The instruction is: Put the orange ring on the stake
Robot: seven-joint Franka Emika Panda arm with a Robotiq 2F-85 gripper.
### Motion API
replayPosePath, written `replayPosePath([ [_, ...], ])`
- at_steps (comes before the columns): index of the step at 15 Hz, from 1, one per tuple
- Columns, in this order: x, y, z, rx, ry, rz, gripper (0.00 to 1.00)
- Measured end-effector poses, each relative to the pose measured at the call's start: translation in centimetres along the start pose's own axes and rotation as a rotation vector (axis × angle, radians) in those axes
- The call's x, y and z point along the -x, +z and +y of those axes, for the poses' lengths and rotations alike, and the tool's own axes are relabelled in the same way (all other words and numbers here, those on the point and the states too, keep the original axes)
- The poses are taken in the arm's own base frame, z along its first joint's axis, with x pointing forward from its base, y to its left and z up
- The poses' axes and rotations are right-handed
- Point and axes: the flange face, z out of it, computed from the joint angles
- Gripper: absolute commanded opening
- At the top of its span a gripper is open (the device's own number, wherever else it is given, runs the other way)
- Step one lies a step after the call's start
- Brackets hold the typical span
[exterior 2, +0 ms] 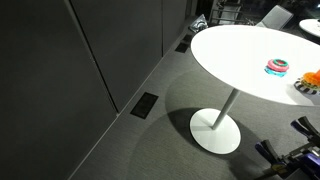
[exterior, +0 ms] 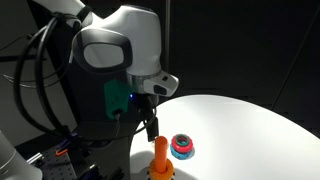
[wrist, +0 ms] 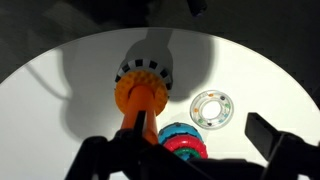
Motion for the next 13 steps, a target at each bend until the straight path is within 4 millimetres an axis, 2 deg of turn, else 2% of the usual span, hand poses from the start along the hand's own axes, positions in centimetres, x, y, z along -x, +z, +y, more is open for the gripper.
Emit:
replayPosePath([
  [13, 0.26, 0.49, -0.44, -0.002, -0.009, -0.034, 1.0],
])
